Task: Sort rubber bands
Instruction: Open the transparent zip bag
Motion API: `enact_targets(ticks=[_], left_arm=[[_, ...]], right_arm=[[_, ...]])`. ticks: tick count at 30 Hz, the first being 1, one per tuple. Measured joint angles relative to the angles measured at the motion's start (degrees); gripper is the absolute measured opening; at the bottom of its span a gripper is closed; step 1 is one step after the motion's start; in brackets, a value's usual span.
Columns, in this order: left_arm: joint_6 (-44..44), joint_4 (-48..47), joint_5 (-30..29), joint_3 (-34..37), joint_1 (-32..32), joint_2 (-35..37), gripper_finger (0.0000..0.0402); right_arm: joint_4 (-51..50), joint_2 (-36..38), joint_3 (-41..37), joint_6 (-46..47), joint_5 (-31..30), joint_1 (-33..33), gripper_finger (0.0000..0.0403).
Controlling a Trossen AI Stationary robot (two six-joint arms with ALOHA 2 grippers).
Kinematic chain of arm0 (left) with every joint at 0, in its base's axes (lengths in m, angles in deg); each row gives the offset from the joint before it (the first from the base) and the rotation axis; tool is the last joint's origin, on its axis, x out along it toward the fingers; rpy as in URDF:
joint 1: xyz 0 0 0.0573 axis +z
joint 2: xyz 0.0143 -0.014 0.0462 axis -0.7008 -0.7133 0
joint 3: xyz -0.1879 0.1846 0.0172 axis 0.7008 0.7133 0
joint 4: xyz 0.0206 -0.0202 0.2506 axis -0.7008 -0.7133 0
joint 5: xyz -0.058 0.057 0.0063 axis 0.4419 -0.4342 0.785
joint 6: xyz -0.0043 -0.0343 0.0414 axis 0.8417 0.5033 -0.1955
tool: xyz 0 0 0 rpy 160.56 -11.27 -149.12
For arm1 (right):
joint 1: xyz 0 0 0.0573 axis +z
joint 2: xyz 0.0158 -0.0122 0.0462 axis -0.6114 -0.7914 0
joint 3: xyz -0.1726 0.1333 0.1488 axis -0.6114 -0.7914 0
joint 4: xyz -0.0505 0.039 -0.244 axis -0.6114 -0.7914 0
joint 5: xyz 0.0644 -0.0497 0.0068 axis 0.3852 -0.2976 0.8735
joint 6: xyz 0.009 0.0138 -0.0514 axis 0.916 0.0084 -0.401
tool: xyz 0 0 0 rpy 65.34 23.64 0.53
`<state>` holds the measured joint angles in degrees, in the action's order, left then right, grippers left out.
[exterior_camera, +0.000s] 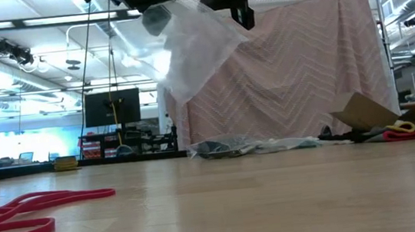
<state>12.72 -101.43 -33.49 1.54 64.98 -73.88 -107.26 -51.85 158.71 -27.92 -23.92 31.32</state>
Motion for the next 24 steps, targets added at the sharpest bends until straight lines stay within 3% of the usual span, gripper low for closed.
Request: enact_targets(ticks=[12,24], left_arm=[[-0.7,-0.12,-1.09,0.0,0.0,-1.61,0.0],[0.51,-0.78,0.29,-0.02,0.02,-1.61,0.0]], right_arm=[[2.5,0.0,0.0,0.96,2.55,0.39,0.0],[0.84,-0.01,0.0,1.49,0.5,0.39,0.0]])
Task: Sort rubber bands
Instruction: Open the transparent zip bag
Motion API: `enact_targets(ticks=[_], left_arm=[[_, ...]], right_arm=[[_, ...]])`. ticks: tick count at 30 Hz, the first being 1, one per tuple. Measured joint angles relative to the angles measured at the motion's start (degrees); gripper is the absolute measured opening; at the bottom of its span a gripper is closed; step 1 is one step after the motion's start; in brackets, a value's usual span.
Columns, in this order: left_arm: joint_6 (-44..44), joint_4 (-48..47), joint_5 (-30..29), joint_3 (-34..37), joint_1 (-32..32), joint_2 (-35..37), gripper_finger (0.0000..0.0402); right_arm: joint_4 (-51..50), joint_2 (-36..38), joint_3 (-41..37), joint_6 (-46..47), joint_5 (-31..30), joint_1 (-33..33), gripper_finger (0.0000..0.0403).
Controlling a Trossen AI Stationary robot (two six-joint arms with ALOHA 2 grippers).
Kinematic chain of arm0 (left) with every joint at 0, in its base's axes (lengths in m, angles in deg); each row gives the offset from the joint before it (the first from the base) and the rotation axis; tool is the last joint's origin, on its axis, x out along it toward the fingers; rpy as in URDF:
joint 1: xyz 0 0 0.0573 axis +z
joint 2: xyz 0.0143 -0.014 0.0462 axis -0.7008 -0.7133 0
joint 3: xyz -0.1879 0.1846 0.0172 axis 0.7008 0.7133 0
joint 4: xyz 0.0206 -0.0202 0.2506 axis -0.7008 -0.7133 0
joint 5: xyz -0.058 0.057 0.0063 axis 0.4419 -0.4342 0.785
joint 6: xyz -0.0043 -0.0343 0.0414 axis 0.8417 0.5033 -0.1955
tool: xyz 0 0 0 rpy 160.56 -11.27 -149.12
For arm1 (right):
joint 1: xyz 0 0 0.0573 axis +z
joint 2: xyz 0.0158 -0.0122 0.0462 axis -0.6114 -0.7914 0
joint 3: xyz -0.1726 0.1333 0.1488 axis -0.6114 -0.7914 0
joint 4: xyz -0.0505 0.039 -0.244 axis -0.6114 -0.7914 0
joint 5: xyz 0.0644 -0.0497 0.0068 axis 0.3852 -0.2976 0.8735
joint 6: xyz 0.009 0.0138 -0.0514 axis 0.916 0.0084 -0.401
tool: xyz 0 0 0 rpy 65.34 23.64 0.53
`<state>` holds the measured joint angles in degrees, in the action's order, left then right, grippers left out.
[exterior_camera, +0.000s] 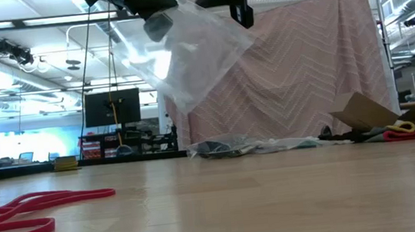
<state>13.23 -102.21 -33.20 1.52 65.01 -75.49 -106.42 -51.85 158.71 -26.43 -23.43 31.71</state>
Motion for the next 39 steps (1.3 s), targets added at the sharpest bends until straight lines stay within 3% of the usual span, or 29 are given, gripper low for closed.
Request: enact_targets(ticks=[17,25,30,39], left_arm=[[1.0,3.41,-0.2,-1.99,0.0,0.11,0.0],[-0.21,2.42,-0.82,-5.21,0.75,0.09,0.0],[-1.11,0.68,-0.86,-5.49,0.85,-0.14,0.0],[-1.13,2.61,-0.57,-5.46,0.13,-2.17,0.0]], right_arm=[[-3.98,-0.02,-3.78,1.25,1.12,2.51,0.0],[1.22,0.1,-7.6,2.87,0.54,3.56,0.0004],[9.52,0.0,-7.74,-0.77,3.24,3.67,0.0046],[11.92,-0.01,-7.74,2.22,6.56,2.0,0.0164]])
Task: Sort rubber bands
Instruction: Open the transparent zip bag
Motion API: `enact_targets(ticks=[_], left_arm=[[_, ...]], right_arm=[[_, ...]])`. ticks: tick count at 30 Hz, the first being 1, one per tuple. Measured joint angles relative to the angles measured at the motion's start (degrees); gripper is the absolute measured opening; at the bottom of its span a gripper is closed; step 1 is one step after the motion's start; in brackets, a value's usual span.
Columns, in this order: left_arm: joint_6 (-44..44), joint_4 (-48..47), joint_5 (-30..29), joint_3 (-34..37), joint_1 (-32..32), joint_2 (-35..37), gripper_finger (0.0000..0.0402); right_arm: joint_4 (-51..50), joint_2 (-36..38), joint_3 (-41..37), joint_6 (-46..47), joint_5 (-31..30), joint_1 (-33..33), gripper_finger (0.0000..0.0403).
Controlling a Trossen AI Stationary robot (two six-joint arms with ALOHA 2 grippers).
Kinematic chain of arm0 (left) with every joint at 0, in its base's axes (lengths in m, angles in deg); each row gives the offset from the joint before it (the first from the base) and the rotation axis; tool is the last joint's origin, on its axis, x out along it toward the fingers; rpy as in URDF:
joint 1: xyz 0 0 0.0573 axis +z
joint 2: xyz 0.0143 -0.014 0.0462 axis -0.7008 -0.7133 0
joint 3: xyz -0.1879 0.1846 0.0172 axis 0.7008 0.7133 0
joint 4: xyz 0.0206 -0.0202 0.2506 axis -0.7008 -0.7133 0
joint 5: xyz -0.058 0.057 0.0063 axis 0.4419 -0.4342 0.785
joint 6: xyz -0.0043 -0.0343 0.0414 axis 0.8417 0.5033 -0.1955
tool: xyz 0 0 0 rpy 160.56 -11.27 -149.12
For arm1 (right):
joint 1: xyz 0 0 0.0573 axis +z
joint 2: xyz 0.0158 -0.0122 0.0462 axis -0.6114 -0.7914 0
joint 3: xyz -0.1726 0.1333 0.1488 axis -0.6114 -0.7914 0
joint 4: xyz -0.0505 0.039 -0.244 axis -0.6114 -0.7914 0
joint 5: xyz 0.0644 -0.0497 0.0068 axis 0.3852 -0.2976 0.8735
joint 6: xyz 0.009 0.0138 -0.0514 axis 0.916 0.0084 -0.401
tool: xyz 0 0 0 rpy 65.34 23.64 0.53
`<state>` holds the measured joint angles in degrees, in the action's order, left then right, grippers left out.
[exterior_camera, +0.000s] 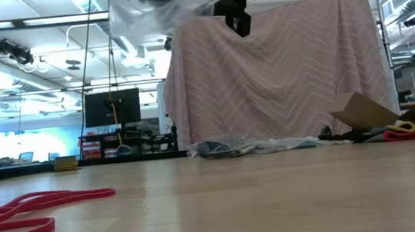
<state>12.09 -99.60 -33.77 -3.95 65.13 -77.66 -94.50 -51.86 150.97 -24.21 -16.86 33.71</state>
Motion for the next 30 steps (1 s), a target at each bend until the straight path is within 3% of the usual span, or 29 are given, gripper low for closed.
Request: enact_targets(ticks=[7,13,20,30], left_arm=[[2.55,1.87,5.61,0.04,-4.08,-6.46,0.0],[0.88,-2.54,5.84,0.02,-6.82,-10.95,0.0],[-2.48,-8.01,8.57,0.11,-6.34,-13.61,0.0],[-2.15,-7.07,7.87,0.11,-6.36,-13.65,0.0]], right_arm=[[4.27,-3.4,0.15,4.34,1.28,-2.01,0.0187],[9.11,-6.48,0.01,6.38,4.27,-2.46,0.0182],[10.1,-6.69,-0.01,4.99,-2.41,-1.21,0.0167],[9.16,-6.58,0.02,4.29,-2.48,-1.43,0.0162]])
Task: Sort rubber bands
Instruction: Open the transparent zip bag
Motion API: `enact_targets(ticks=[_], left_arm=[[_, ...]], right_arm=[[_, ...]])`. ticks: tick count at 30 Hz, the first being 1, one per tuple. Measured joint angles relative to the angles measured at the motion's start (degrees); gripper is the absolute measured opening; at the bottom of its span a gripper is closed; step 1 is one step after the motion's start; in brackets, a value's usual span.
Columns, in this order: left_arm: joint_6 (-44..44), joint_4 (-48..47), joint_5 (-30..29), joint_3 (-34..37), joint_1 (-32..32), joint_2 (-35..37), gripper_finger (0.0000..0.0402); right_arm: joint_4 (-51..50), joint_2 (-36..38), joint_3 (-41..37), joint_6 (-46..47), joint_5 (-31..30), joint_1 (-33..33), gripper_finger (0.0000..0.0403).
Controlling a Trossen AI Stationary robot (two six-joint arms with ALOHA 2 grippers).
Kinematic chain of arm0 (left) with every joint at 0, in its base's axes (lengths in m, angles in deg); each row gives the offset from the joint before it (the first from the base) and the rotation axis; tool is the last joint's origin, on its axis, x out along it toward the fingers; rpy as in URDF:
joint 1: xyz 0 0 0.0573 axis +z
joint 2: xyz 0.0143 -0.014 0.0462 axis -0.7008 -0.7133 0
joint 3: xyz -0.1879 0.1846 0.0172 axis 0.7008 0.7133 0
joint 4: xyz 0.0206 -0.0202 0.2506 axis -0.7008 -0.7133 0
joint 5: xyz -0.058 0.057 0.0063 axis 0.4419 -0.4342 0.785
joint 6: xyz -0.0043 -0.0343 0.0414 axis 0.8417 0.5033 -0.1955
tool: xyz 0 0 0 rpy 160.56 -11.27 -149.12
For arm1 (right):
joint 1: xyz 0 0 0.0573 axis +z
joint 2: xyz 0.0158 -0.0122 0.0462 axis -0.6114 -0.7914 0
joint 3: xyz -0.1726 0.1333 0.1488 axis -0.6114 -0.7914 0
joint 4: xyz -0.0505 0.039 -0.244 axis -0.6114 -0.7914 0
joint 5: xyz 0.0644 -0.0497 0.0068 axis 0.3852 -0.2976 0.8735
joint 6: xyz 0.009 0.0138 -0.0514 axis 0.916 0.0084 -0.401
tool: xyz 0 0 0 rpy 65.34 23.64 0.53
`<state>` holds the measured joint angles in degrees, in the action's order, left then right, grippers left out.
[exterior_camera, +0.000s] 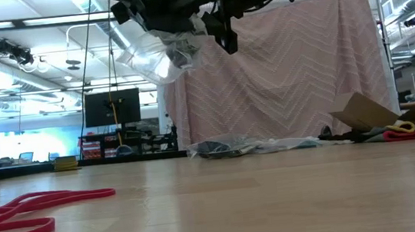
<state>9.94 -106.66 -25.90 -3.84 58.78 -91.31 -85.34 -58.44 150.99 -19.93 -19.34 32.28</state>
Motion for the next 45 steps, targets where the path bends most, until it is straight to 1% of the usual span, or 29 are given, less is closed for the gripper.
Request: enact_targets(ticks=[5,10,14,24,28,33,38,45], left_arm=[[0.15,-0.33,-0.45,0.0,-0.04,0.45,0.0],[-1.32,-4.56,-0.2,0.0,0.8,3.13,0.0],[-2.85,-7.01,-1.92,0.0,2.36,6.0,0.0],[-2.84,-7.35,-3.35,0.0,6.18,11.92,0.0],[-2.79,-7.34,-4.32,0.0,7.04,13.03,0.0],[-2.49,-7.52,-4.52,0.0,7.04,13.09,0.0],[-2.45,-7.61,-4.52,0.0,7.06,13.09,0.0],[-3.04,-9.86,-4.54,0.0,7.06,13.09,0.0]], right_arm=[[-0.22,0.03,0.11,0.03,1.13,-0.09,0.016],[0.61,0.15,0.2,0.99,5.99,-0.48,0.0158],[0.77,0.48,0.2,1.29,8.36,-0.51,0.0157],[1.1,0.6,0.2,1.19,10.01,-0.55,0.0155],[4.84,0.6,0.2,2.68,12.32,-0.87,0.0153],[5.09,0.6,0.2,3.28,12.96,-1.18,0.0145],[5.05,0.6,0.2,3.65,15.37,-1.2,0.0119],[4.98,0.6,0.17,3.59,21.45,-2.45,0.0038]])
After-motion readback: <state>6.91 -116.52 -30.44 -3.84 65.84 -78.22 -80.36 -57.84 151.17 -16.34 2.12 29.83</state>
